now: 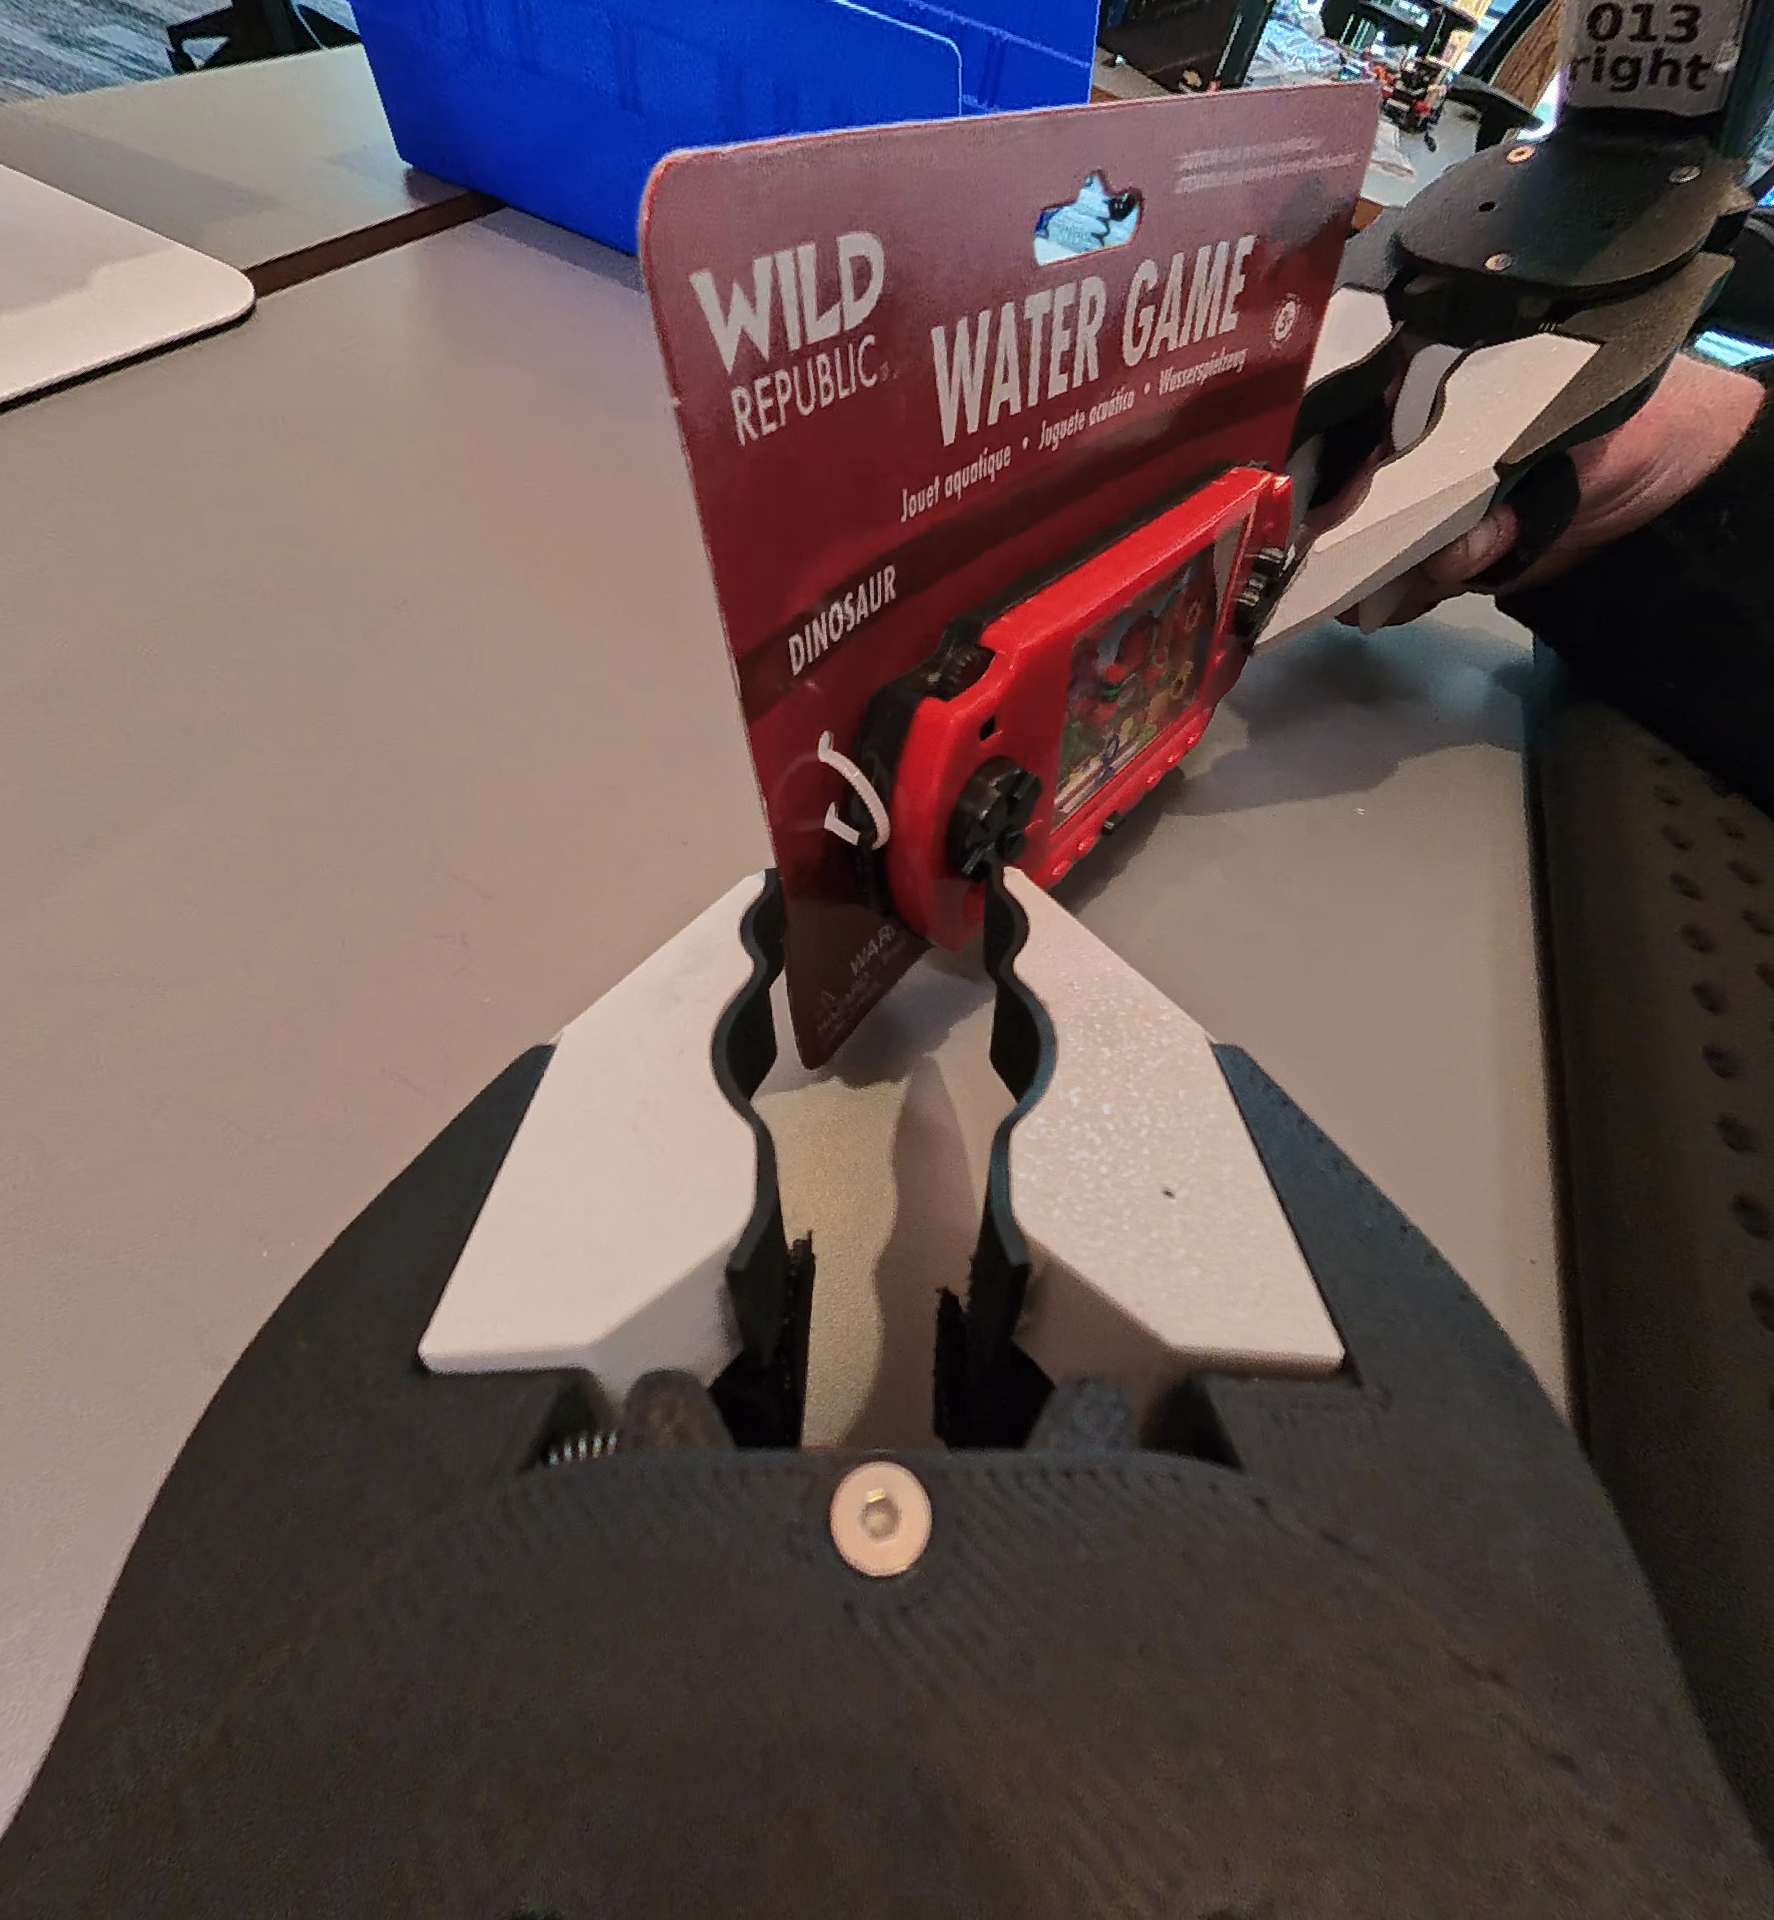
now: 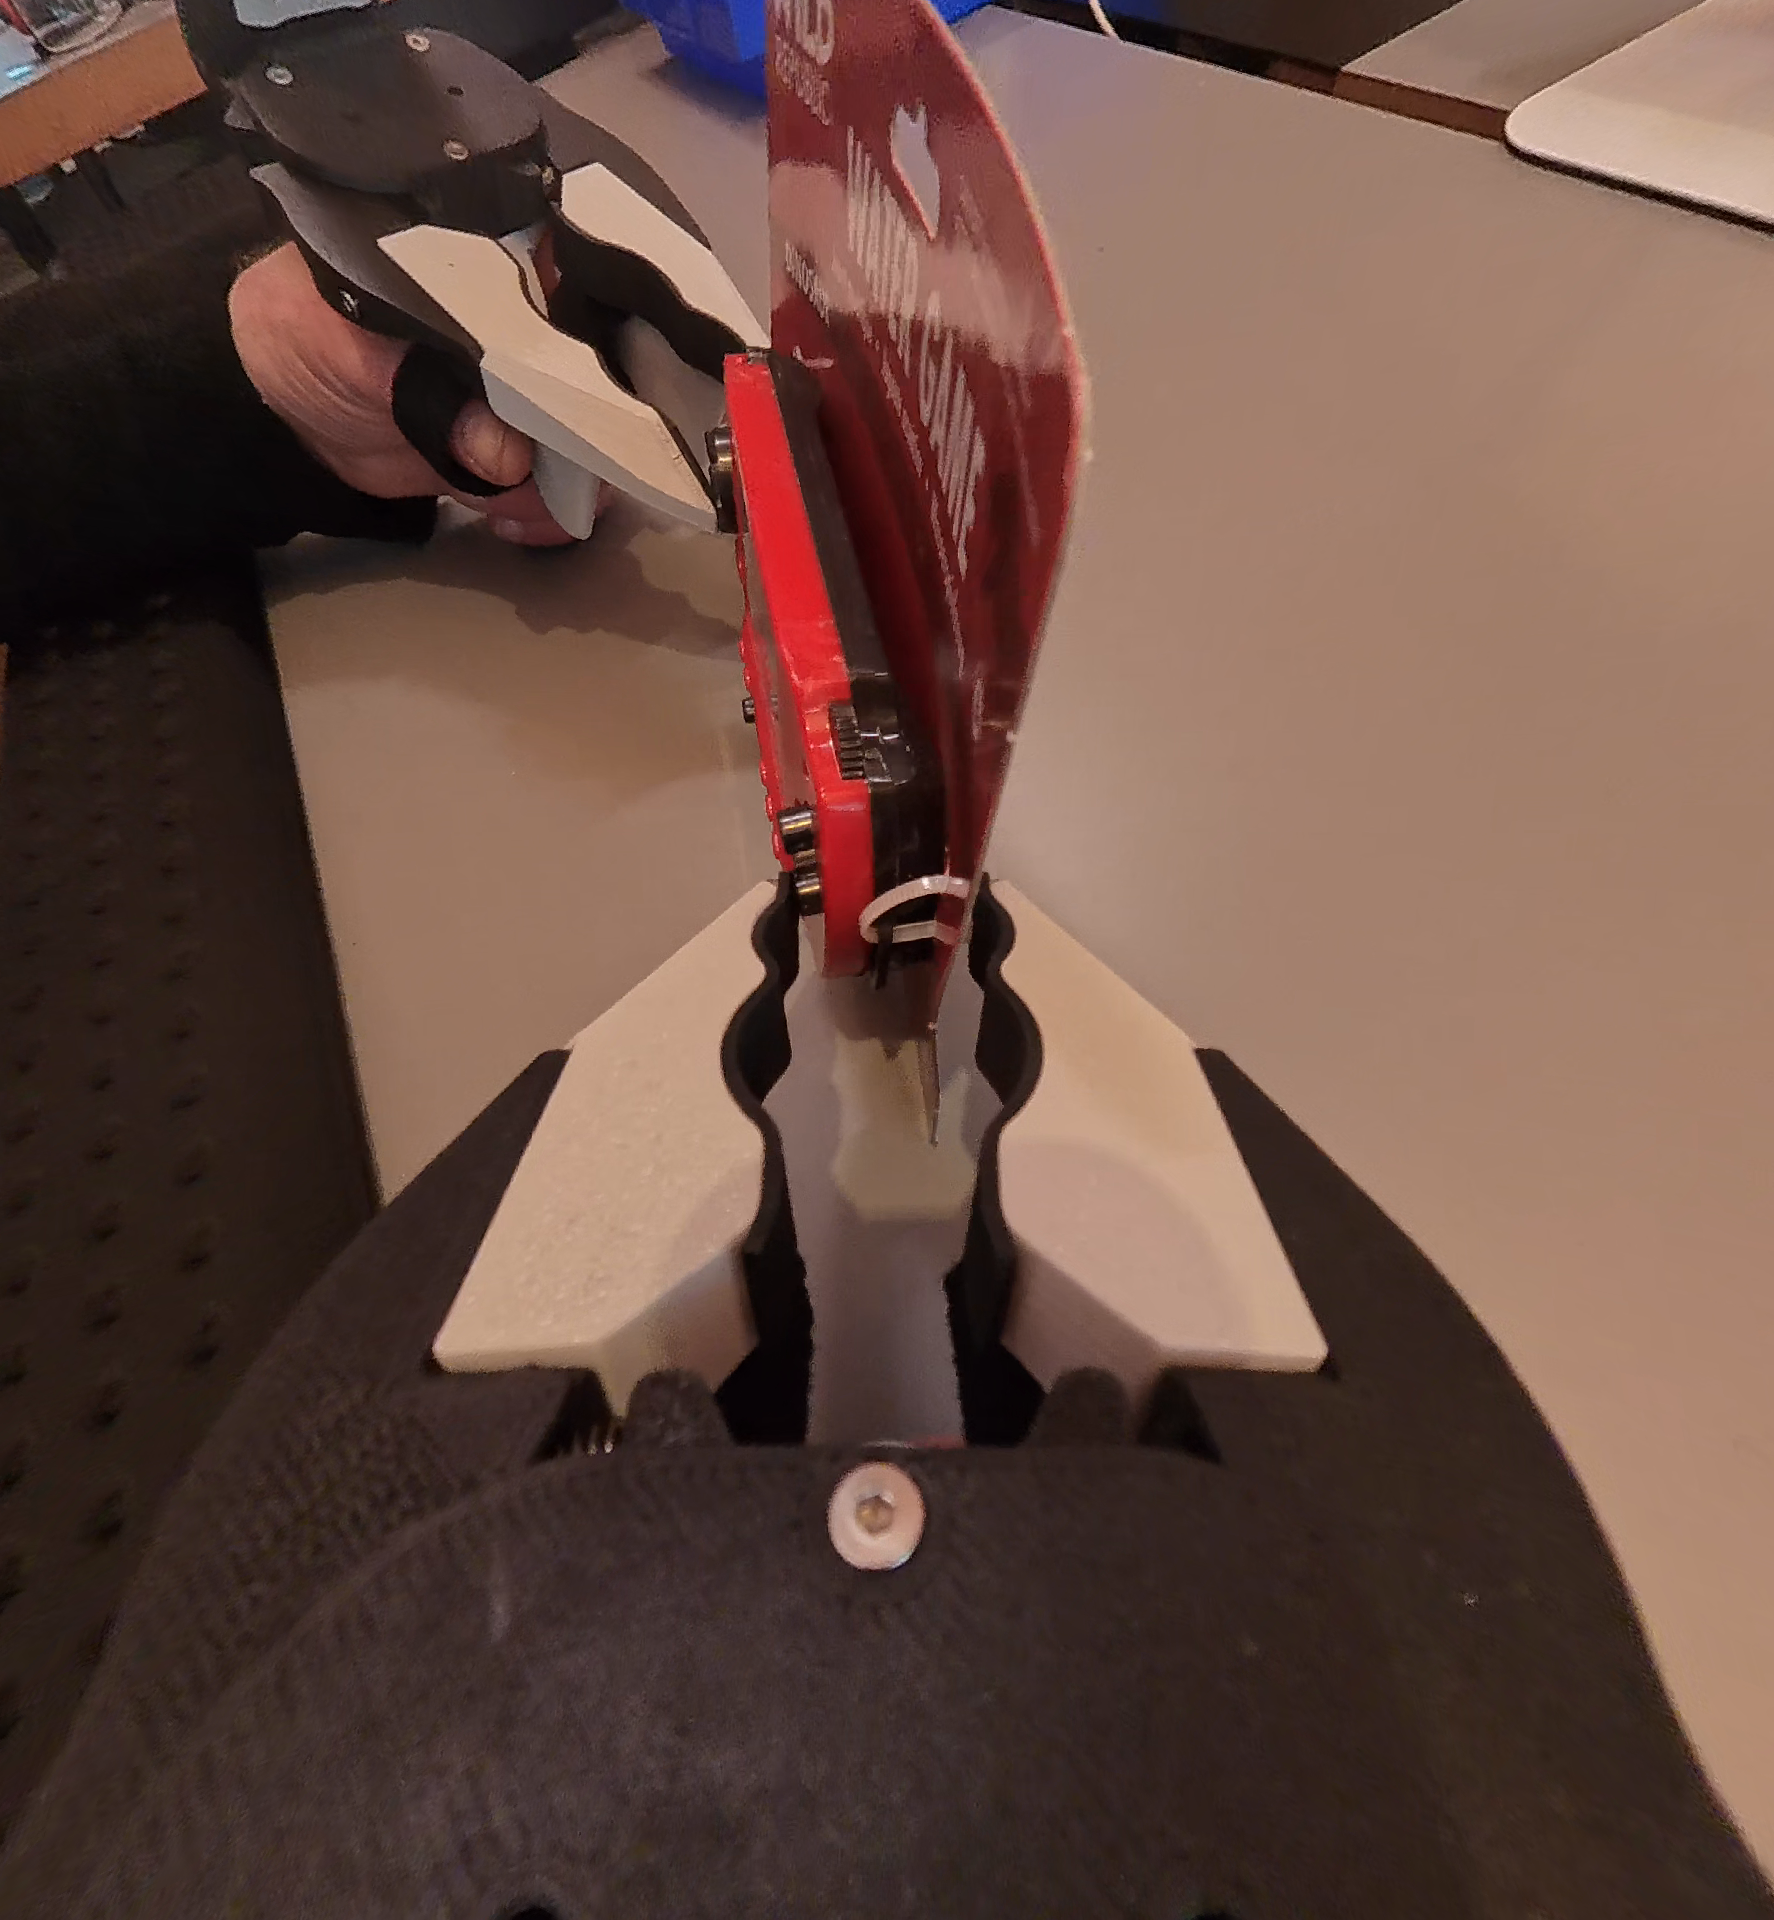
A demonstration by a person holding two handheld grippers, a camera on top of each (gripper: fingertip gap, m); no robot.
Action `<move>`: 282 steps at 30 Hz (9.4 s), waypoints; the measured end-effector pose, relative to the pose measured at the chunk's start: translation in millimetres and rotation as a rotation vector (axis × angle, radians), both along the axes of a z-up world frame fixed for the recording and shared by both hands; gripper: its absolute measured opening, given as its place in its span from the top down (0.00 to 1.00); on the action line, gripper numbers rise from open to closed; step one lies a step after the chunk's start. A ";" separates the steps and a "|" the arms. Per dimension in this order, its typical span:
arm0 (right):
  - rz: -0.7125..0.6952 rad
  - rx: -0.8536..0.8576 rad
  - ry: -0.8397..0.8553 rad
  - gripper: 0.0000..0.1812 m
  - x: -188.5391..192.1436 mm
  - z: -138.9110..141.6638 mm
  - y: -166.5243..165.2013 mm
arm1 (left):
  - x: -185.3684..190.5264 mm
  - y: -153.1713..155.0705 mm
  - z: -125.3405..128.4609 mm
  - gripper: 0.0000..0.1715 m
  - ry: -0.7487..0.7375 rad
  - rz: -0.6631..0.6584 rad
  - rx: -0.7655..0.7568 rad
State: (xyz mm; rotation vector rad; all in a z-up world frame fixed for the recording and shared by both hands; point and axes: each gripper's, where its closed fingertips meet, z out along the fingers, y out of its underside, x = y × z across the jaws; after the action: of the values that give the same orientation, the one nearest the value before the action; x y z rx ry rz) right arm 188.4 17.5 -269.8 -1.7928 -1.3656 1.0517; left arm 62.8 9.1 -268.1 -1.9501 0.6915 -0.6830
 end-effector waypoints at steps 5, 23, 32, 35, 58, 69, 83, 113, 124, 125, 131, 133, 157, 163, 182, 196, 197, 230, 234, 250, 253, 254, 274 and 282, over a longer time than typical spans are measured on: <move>-0.017 -0.009 0.015 0.81 -1.4 0.7 2.2 | -0.9 0.2 0.3 0.79 -0.003 0.003 0.000; -0.013 -0.014 0.020 0.80 0.0 0.7 2.7 | 0.7 -0.5 -0.5 0.79 -0.002 -0.003 -0.005; -0.016 -0.013 0.020 0.80 0.2 0.7 3.3 | 0.5 -0.5 -0.5 0.79 -0.003 -0.004 -0.007; -0.014 -0.013 0.019 0.80 0.2 0.7 2.8 | 0.4 -0.6 -0.4 0.79 -0.004 -0.004 -0.007; -0.009 -0.025 0.026 0.78 -0.5 0.6 1.7 | -0.1 0.2 0.3 0.79 -0.012 0.000 -0.011; -0.007 -0.026 0.022 0.80 0.6 -0.8 1.6 | 0.3 0.3 -0.1 0.79 -0.012 -0.001 -0.012; 0.006 -0.048 0.023 0.84 -3.6 10.1 2.5 | -2.4 2.0 -0.3 0.79 -0.023 0.014 -0.025; -0.039 -0.001 0.000 0.77 2.4 5.0 5.4 | 5.0 -2.3 0.1 0.80 -0.014 -0.016 -0.013; -0.049 -0.059 -0.007 0.80 5.2 -4.3 9.7 | 4.4 -1.7 -1.0 0.81 -0.013 -0.010 -0.023; -0.047 -0.065 -0.009 0.81 4.8 -4.7 10.5 | 4.1 -0.9 -1.9 0.81 -0.014 -0.007 -0.031; -0.040 -0.125 0.012 0.83 2.4 -5.1 14.8 | 2.3 3.5 -3.2 0.80 -0.023 0.010 -0.052; -0.041 -0.127 0.016 0.83 1.7 -4.6 14.7 | 1.7 3.9 -3.0 0.80 -0.025 0.013 -0.053; -0.036 -0.125 0.017 0.83 3.2 -5.1 12.2 | 2.4 3.5 -2.1 0.82 -0.027 0.012 -0.047; -0.039 -0.129 0.020 0.83 3.1 -4.8 12.6 | 2.2 3.6 -2.1 0.82 -0.028 0.013 -0.047; -0.037 -0.140 0.043 0.79 2.6 -4.9 12.6 | 3.1 3.4 -2.3 0.81 -0.030 0.007 -0.049; -0.080 -0.268 0.082 0.80 -5.7 -2.0 31.2 | -1.6 17.7 -0.5 0.81 -0.066 0.036 -0.117; -0.083 -0.272 0.073 0.80 -6.5 -3.5 32.5 | -2.7 19.5 -2.7 0.81 -0.062 0.041 -0.128; -0.091 -0.185 0.136 0.80 -9.5 6.4 50.0 | -3.1 39.5 -1.7 0.80 0.007 0.062 -0.007; -0.057 -0.129 0.118 0.82 -10.4 6.4 42.3 | -6.9 41.0 6.0 0.78 -0.010 0.061 0.020; -0.110 0.075 0.069 0.73 -12.6 12.6 34.9 | 3.8 39.5 5.2 0.71 -0.016 -0.008 0.004; -0.216 0.138 0.069 0.79 -5.4 22.5 40.9 | 1.7 41.4 5.5 0.72 -0.021 0.005 0.001; -0.236 0.149 0.058 0.80 -3.6 22.2 39.5 | 1.5 41.9 5.6 0.72 -0.022 0.009 -0.002; -0.367 0.120 -0.020 0.82 -4.4 12.5 42.3 | 3.6 43.3 6.1 0.73 -0.022 0.023 -0.003; -0.371 0.140 -0.008 0.78 -4.6 11.7 44.2 | 2.9 45.0 5.7 0.73 -0.031 0.028 -0.003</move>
State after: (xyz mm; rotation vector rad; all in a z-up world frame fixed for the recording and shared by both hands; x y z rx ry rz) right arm 183.8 61.8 -258.1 -1.8533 -1.0289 0.7339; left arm 65.7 54.0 -262.4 -1.9440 0.6440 -0.6959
